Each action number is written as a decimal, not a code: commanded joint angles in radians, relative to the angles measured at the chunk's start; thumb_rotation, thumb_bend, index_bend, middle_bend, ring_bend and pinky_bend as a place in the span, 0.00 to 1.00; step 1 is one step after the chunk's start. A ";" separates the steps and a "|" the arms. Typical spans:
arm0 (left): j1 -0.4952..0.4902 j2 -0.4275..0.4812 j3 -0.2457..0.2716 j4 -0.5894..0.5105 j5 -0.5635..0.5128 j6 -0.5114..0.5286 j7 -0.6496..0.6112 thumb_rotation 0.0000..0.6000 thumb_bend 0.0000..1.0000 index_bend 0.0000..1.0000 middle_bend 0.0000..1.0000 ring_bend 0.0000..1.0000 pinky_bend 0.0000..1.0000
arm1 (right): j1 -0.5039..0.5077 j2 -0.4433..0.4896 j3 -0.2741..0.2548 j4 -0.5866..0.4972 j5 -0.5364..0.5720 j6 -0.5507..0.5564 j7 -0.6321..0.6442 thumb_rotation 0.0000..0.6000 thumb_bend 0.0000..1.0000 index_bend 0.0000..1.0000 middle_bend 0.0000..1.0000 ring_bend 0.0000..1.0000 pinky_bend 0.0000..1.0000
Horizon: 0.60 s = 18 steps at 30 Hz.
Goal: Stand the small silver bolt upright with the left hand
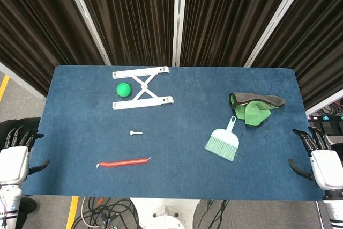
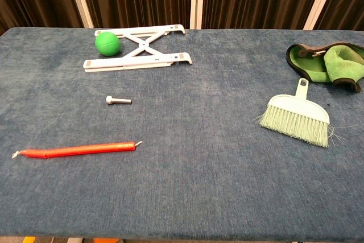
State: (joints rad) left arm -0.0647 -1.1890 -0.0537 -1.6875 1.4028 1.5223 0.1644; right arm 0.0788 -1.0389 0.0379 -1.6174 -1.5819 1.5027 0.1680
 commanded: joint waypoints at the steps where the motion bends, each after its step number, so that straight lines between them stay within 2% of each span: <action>1: 0.002 0.002 0.001 -0.004 -0.001 -0.004 0.004 1.00 0.12 0.28 0.19 0.03 0.00 | 0.005 0.000 0.000 0.000 -0.002 -0.007 0.002 1.00 0.20 0.12 0.18 0.02 0.04; 11: 0.000 0.007 -0.002 -0.019 0.025 0.006 0.010 1.00 0.12 0.28 0.19 0.03 0.00 | -0.002 0.002 -0.001 0.006 -0.009 0.012 0.012 1.00 0.20 0.12 0.18 0.02 0.04; 14: -0.031 0.011 -0.018 -0.026 0.057 -0.009 0.024 1.00 0.12 0.28 0.19 0.03 0.00 | -0.005 0.003 0.001 0.008 -0.009 0.020 0.010 1.00 0.20 0.12 0.18 0.02 0.04; 18: -0.118 0.020 -0.064 -0.055 0.077 -0.090 0.031 1.00 0.11 0.28 0.19 0.03 0.00 | -0.006 0.009 0.003 0.005 -0.018 0.032 0.005 1.00 0.20 0.12 0.18 0.02 0.04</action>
State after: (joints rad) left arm -0.1378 -1.1752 -0.0904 -1.7238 1.4664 1.4776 0.1902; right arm 0.0728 -1.0309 0.0408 -1.6119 -1.5994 1.5341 0.1733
